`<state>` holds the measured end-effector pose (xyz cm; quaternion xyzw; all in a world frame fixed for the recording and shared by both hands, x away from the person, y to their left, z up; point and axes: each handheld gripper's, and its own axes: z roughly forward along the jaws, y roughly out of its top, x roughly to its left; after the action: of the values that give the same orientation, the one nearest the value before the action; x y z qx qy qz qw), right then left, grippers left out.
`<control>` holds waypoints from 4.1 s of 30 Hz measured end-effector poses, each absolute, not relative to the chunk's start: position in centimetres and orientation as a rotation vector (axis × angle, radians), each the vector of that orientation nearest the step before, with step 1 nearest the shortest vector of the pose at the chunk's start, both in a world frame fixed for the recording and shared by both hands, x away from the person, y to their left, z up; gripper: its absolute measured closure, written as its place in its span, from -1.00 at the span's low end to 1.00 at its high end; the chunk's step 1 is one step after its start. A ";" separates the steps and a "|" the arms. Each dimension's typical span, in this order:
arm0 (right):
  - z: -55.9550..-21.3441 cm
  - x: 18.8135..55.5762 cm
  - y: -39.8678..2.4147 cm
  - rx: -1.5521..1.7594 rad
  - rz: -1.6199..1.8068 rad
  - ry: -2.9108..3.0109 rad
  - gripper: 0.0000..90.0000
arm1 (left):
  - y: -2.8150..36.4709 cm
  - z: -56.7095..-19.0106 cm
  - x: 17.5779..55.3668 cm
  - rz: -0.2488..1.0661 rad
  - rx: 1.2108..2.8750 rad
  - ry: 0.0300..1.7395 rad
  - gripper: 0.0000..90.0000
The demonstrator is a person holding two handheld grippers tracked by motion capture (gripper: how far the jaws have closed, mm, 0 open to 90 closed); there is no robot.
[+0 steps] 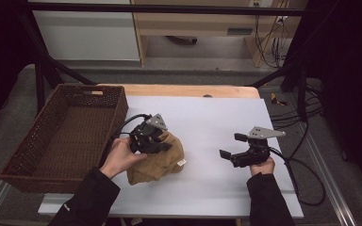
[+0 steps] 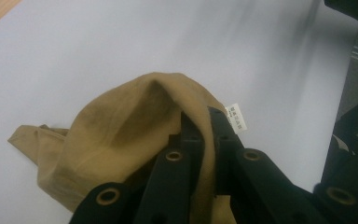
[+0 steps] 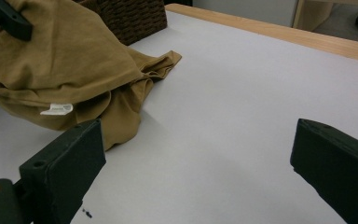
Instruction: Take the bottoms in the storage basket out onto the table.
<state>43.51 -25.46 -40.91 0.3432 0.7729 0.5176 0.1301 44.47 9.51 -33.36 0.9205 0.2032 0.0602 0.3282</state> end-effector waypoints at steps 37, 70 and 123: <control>-41.0 43.6 -25.4 0.999 1.498 2.250 -0.92 | 9.5 -36.7 44.4 0.115 2.440 0.544 0.03; -41.0 43.6 -25.5 0.999 1.502 2.251 -0.92 | 14.4 -33.4 43.3 0.289 2.324 0.639 -0.95; -41.1 43.6 -25.4 1.005 1.490 2.261 -0.92 | 25.2 -36.3 42.8 0.354 2.179 0.855 -0.93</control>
<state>43.58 -25.37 -41.12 0.3451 0.7765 0.5118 0.1262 42.83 25.18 -36.33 0.8524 0.3343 0.1383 0.3776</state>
